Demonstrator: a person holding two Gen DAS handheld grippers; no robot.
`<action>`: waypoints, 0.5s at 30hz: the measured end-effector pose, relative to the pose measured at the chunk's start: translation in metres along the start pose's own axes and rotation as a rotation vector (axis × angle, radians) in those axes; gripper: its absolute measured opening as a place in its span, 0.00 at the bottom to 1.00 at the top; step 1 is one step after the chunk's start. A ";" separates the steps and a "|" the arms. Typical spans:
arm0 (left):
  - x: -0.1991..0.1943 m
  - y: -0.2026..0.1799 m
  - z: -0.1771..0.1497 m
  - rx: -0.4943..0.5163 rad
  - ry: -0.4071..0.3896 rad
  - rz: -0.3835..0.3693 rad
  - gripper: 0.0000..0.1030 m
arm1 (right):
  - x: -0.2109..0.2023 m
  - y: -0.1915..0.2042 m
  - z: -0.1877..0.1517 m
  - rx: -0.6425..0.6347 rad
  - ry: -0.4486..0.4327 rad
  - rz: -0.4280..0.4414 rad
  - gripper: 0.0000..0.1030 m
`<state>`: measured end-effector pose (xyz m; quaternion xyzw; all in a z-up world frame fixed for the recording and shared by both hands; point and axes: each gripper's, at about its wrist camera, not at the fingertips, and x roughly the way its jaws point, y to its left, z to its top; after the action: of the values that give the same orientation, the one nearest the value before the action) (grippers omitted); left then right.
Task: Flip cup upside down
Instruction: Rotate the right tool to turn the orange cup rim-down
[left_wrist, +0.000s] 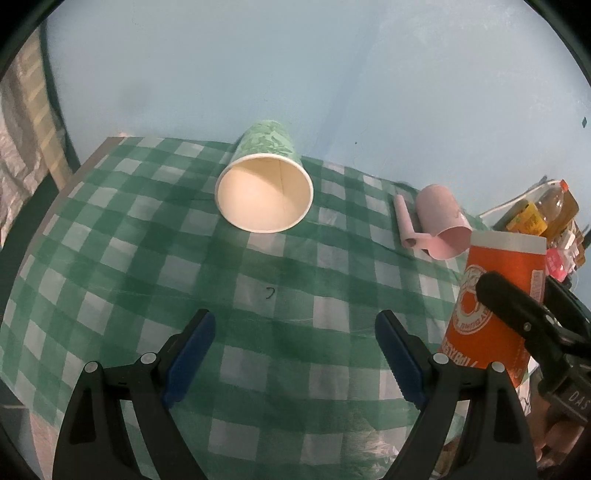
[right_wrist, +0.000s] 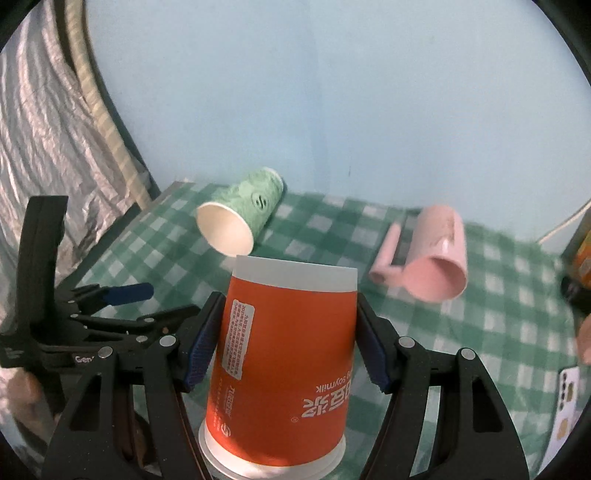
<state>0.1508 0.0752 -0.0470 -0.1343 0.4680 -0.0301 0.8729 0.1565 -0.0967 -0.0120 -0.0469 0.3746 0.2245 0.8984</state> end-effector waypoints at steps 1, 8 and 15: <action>-0.001 0.002 -0.002 -0.012 -0.005 -0.003 0.87 | -0.002 0.001 -0.001 -0.008 -0.014 -0.010 0.67; -0.003 0.012 -0.012 -0.064 -0.029 0.018 0.87 | -0.009 0.003 -0.003 -0.047 -0.108 -0.090 0.67; -0.009 0.019 -0.019 -0.097 -0.069 0.006 0.87 | -0.005 0.005 0.005 -0.041 -0.159 -0.128 0.67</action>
<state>0.1286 0.0907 -0.0549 -0.1761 0.4389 -0.0002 0.8811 0.1545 -0.0927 -0.0051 -0.0711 0.2935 0.1773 0.9367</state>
